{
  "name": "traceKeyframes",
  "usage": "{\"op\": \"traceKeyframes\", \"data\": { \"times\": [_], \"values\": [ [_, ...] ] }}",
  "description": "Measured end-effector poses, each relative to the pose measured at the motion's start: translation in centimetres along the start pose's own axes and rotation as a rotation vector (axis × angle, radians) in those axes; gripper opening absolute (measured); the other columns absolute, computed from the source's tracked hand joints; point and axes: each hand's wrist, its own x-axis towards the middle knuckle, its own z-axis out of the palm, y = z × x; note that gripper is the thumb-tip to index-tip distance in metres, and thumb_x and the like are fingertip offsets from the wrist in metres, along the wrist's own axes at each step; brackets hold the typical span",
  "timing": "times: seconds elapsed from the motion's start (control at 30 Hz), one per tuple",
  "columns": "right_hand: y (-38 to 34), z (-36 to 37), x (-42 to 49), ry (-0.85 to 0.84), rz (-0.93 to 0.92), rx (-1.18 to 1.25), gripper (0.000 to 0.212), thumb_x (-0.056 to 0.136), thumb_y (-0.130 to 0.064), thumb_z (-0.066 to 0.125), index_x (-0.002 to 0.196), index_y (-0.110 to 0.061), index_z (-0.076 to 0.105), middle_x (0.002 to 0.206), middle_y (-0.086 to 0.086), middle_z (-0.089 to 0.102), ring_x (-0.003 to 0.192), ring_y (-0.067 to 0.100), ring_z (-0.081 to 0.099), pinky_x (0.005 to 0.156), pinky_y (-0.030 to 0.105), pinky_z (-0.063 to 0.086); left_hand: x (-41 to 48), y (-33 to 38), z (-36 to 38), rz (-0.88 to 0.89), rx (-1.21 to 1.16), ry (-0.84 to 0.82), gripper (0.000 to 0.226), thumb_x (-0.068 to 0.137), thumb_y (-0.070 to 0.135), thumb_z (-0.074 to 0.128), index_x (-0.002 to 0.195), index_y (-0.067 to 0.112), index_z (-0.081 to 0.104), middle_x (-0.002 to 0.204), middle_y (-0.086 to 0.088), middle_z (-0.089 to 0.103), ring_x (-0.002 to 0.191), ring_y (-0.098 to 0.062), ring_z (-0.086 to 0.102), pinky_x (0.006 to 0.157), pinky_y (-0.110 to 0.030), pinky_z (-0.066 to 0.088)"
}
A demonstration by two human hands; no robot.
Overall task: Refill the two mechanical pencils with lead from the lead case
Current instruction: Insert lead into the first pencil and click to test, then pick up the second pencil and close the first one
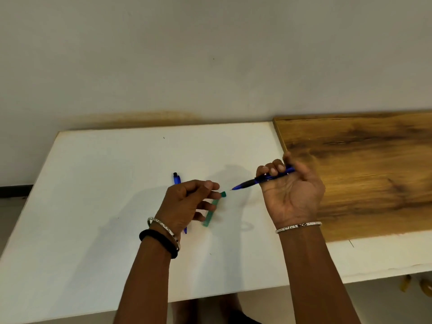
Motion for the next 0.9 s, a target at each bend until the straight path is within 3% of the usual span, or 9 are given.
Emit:
{"op": "traceKeyframes", "data": {
  "times": [0.1,0.23,0.3,0.37,0.47,0.57,0.67,0.77,0.9],
  "values": [
    [0.6,0.0,0.6,0.089,0.03,-0.18,0.025,0.095,0.002,0.042,0.113,-0.003,0.058,0.084,0.01,0.063,0.071,0.022,0.067,0.074,0.037,0.06,0.4,-0.2,-0.4,0.029,-0.013,0.236,0.015,0.089,0.024,0.063,0.087,0.016,0.075,0.07,-0.001,0.073,0.05,-0.008,0.061,0.04,-0.019,0.044],
    [2.0,0.0,0.5,0.062,-0.04,-0.475,0.03,0.094,-0.009,0.055,0.122,0.002,0.053,0.116,0.021,0.067,0.097,0.03,0.072,0.088,0.04,0.057,0.7,-0.4,-1.1,0.072,0.029,0.457,0.015,0.088,0.026,0.063,0.086,0.015,0.073,0.065,-0.002,0.069,0.039,-0.003,0.053,0.038,-0.017,0.04],
    [2.9,0.4,0.1,0.071,-0.066,-0.612,0.023,0.092,-0.017,0.061,0.108,-0.001,0.06,0.107,0.021,0.071,0.089,0.033,0.073,0.079,0.04,0.061,0.7,-0.6,-1.4,0.087,0.06,0.524,0.015,0.088,0.028,0.064,0.084,0.016,0.073,0.065,-0.001,0.069,0.039,-0.004,0.052,0.04,-0.015,0.038],
    [3.9,1.0,-0.4,0.08,-0.062,-0.785,0.022,0.091,-0.027,0.063,0.096,-0.005,0.062,0.08,0.017,0.074,0.066,0.033,0.073,0.056,0.035,0.061,0.7,-0.8,-1.8,0.094,0.129,0.59,0.014,0.087,0.03,0.065,0.08,0.02,0.071,0.064,0.002,0.07,0.047,-0.009,0.057,0.047,-0.02,0.043],
    [5.5,1.5,-0.9,0.039,-0.121,-1.128,0.036,0.092,-0.044,0.055,0.089,-0.011,0.067,0.048,0.005,0.054,0.033,0.018,0.051,0.034,0.02,0.039,0.8,-1.3,-2.6,0.057,0.329,0.649,0.011,0.085,0.03,0.064,0.078,0.024,0.069,0.071,0.003,0.071,0.065,-0.02,0.065,0.062,-0.027,0.049],
    [7.7,1.5,-1.1,-0.003,-0.109,-1.255,0.033,0.098,-0.038,0.046,0.092,-0.014,0.067,0.047,-0.002,0.041,0.033,0.008,0.037,0.034,0.018,0.033,0.7,-1.8,-2.9,-0.009,0.563,0.647,0.009,0.085,0.033,0.062,0.077,0.028,0.064,0.073,0.01,0.065,0.068,-0.015,0.06,0.052,-0.02,0.035],
    [9.5,1.7,-1.4,-0.067,0.0,-1.327,0.02,0.098,-0.019,0.044,0.101,-0.01,0.062,0.06,0.004,0.056,0.044,0.012,0.053,0.046,0.023,0.044,0.6,-2.2,-2.7,-0.033,0.703,0.622,0.021,0.082,0.048,0.063,0.083,0.027,0.063,0.08,0.008,0.066,0.07,-0.014,0.059,0.054,-0.022,0.036],
    [10.7,1.4,-1.7,-0.173,-0.019,-1.496,0.019,0.093,-0.017,0.053,0.112,-0.019,0.055,0.081,0.005,0.072,0.059,0.012,0.068,0.062,0.027,0.058,0.6,-2.5,-2.5,-0.046,0.823,0.6,0.033,0.079,0.055,0.064,0.092,0.025,0.061,0.088,0.004,0.065,0.08,-0.018,0.062,0.062,-0.025,0.041],
    [11.2,0.7,-1.6,-0.083,-0.083,-1.577,0.018,0.086,-0.031,0.068,0.088,-0.016,0.058,0.07,0.0,0.074,0.055,0.011,0.07,0.07,0.04,0.061,0.6,-2.5,-2.6,-0.088,0.9,0.614,0.032,0.077,0.052,0.068,0.093,0.025,0.06,0.091,0.004,0.066,0.072,-0.016,0.056,0.059,-0.026,0.041]
  ]
}}
